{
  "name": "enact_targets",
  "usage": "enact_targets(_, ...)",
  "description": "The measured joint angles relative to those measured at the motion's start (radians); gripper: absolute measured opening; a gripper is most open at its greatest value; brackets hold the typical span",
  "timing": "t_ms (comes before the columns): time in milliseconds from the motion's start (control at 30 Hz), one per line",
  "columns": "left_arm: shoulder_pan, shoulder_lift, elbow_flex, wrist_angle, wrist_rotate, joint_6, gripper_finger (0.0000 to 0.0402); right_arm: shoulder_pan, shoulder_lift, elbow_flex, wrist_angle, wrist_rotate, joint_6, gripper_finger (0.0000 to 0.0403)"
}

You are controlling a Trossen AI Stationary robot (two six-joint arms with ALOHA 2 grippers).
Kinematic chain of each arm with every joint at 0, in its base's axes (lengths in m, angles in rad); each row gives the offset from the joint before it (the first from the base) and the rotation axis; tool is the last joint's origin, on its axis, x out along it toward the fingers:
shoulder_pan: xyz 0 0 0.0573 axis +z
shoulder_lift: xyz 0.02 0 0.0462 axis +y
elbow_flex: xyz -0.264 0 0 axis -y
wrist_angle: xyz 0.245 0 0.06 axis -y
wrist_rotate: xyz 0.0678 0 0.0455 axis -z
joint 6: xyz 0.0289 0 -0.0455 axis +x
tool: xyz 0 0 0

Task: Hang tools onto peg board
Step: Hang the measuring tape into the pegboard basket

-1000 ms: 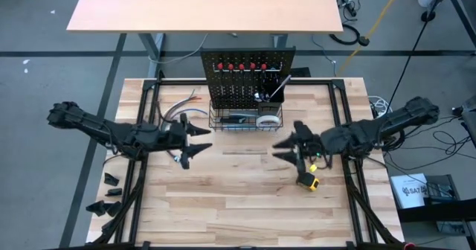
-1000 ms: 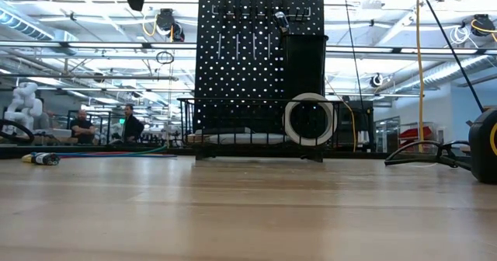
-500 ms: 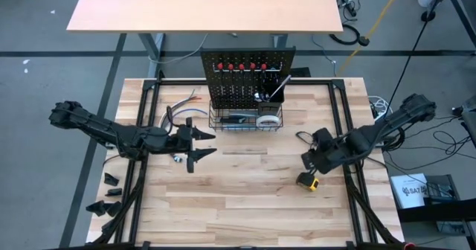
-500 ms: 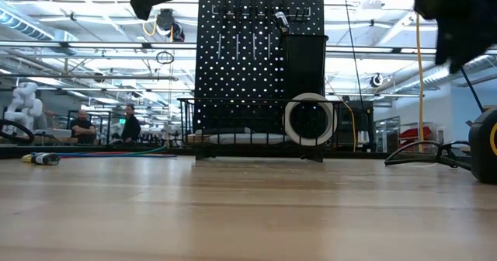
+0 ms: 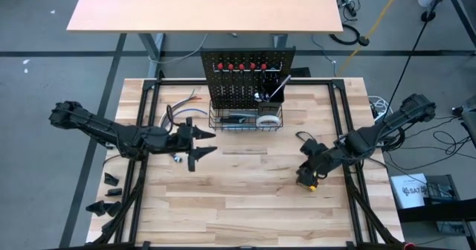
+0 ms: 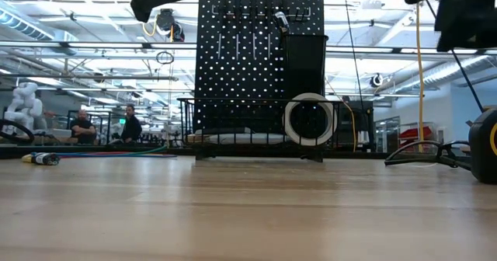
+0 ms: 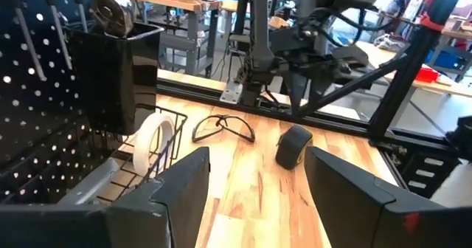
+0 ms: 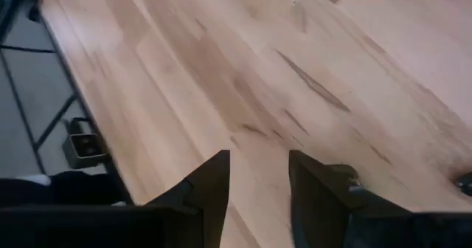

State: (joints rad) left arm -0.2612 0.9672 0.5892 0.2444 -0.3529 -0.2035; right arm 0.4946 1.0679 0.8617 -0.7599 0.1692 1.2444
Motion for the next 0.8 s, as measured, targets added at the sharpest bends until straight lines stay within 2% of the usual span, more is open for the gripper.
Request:
enact_targets(167,0.008,0.000,0.000,0.012,-0.008,0.000,0.0225,0.000,0.000,0.001,-0.003,-0.015,0.000,0.0149)
enact_targets(333,0.009,0.006,0.000,0.019,-0.026,0.000,0.0225,0.001,0.007,0.001,-0.020,-0.046,-0.039,0.0207)
enact_targets(467,0.009,0.028,0.000,0.042,-0.030,0.000,0.0225,0.000,0.028,0.001,-0.073,-0.139,-0.121,0.0255)
enact_targets(533,0.009,0.046,0.000,0.049,-0.030,0.000,0.0225,0.004,0.040,0.001,-0.087,-0.151,-0.160,0.0270)
enact_targets(700,0.011,0.104,0.000,0.094,-0.030,0.000,0.0225,0.011,0.062,0.001,-0.084,-0.135,-0.186,0.0283)
enact_targets(800,0.010,0.137,0.000,0.125,-0.030,-0.001,0.0225,0.011,0.070,0.001,-0.125,-0.187,-0.186,0.0283)
